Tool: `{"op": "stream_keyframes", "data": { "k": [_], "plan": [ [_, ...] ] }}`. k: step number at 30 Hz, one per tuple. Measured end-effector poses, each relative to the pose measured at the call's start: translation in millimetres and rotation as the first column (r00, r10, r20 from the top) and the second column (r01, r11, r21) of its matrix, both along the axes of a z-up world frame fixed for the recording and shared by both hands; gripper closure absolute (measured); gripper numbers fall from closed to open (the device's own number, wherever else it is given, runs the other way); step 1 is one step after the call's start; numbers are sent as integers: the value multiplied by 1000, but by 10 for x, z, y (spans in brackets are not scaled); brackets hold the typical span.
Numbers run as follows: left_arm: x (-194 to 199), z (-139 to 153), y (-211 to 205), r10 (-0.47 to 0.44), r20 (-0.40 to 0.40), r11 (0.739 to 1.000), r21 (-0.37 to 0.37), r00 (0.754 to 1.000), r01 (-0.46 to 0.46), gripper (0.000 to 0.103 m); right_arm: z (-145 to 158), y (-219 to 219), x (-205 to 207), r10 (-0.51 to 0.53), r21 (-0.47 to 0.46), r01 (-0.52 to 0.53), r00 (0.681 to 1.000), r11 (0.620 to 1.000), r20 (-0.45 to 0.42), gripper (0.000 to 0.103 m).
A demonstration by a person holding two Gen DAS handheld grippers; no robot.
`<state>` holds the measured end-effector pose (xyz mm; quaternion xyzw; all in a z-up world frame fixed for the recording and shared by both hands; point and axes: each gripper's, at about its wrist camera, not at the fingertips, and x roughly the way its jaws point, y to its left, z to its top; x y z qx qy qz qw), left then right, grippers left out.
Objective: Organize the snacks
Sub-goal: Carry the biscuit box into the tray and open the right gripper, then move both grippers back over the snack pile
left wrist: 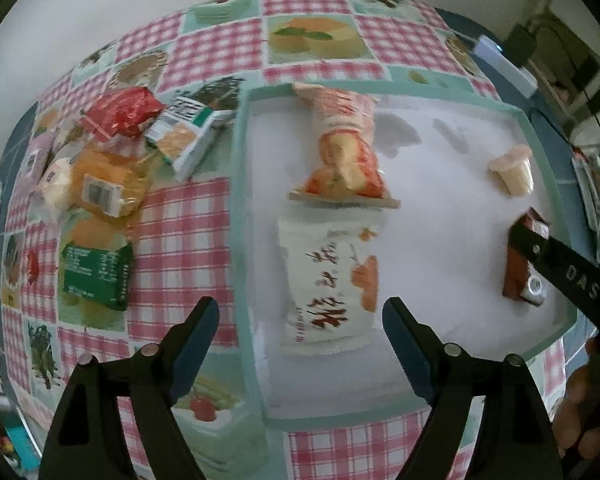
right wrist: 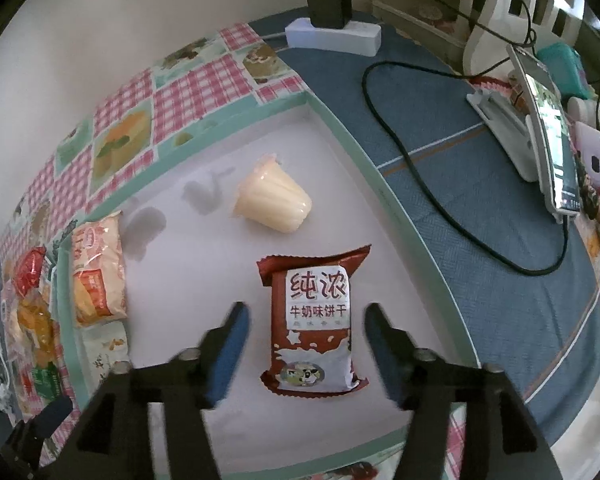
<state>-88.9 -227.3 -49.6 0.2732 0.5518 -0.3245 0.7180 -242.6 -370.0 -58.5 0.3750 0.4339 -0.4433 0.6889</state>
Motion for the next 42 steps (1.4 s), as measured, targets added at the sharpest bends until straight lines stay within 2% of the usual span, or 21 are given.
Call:
{"op": "stream_keyframes", "data": {
  "k": [1,5,6,14,23,26,31,38,42],
  "plan": [
    [43,7,32,17,6,1000,-6,1000,-17,10,17,11,9,5,-12,-5,1000,1000,2,27],
    [232,33,149,91,19,996,-25,996,-91,9,68,34,86,33,-51,-32,999,998,12,2],
    [293,39,182,114,17,993,-28,993,-114,9,75,41,108,40,-58,-39,999,998,14,0],
    [757,89,490,300,-13,953,-40,954,-300,9,141,121,226,87,-104,-85,996,991,18,0],
    [1198,250,869,419,83,908,-32,904,-418,9,285,220,327,109,-183,-98,993,978,53,0],
    [1386,263,1018,467,110,884,-31,877,-467,9,299,261,384,124,-188,-109,990,976,67,0],
    [1633,330,1355,556,133,830,-41,820,-556,9,406,414,529,177,-232,-141,974,962,144,0],
    [1859,382,1663,605,167,794,-52,779,-606,9,473,754,900,258,-231,-219,954,948,154,0],
    [2071,373,1962,670,158,740,-53,726,-671,9,463,1002,1170,317,-240,-280,939,930,132,0]
  ]
}}
